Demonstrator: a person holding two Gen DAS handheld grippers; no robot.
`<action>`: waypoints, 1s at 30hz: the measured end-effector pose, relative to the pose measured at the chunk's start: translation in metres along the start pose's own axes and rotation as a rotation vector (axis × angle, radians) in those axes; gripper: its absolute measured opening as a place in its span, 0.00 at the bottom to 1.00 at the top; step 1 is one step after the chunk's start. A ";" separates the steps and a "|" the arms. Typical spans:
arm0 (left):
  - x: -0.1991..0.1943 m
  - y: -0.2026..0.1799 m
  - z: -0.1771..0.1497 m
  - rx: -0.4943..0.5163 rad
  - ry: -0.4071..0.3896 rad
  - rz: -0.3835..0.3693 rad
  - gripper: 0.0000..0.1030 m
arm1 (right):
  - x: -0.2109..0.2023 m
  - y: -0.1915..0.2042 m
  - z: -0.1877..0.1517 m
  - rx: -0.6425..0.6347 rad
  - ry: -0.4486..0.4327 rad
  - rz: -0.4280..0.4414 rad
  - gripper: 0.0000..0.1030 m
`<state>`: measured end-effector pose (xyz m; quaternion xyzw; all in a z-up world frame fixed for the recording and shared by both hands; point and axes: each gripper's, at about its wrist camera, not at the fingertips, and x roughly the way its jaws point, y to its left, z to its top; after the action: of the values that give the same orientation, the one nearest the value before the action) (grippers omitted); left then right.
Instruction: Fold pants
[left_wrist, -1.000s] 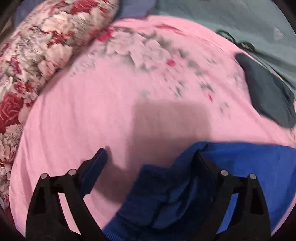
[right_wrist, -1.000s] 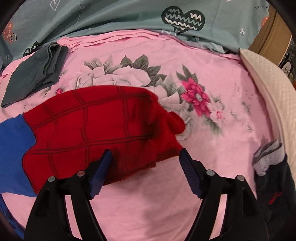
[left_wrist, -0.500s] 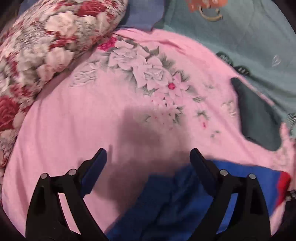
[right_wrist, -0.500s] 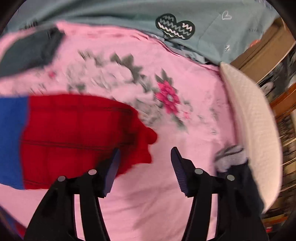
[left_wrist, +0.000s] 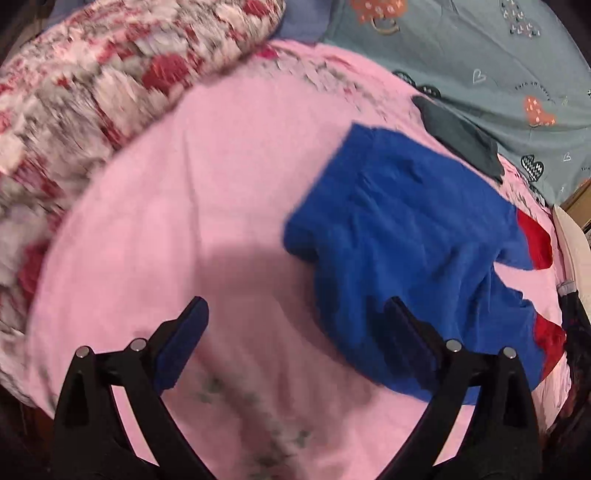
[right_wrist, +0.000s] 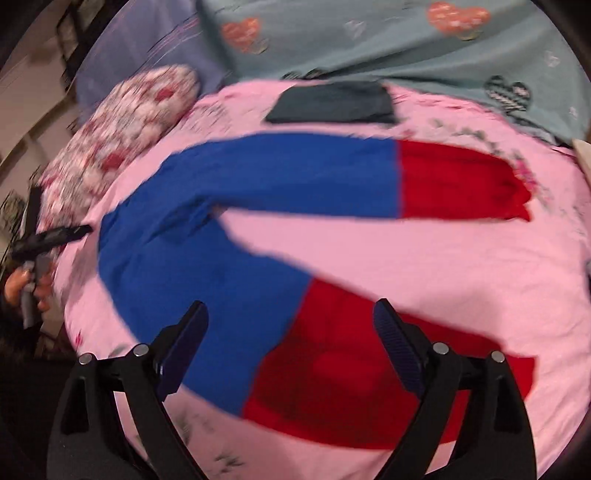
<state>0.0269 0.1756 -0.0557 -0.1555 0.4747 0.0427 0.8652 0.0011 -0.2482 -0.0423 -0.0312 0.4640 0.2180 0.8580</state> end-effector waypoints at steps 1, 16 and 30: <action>0.010 -0.007 -0.003 0.017 0.022 0.002 0.79 | 0.009 0.007 -0.007 -0.015 0.055 -0.030 0.88; 0.011 -0.067 0.137 0.280 -0.229 0.058 0.95 | 0.043 0.013 0.184 -0.238 -0.119 -0.132 0.88; 0.157 -0.099 0.183 0.366 0.054 0.048 0.68 | 0.208 -0.037 0.254 -0.363 0.123 -0.003 0.50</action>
<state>0.2824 0.1274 -0.0722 0.0146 0.5010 -0.0279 0.8649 0.3133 -0.1450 -0.0718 -0.1996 0.4684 0.2944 0.8088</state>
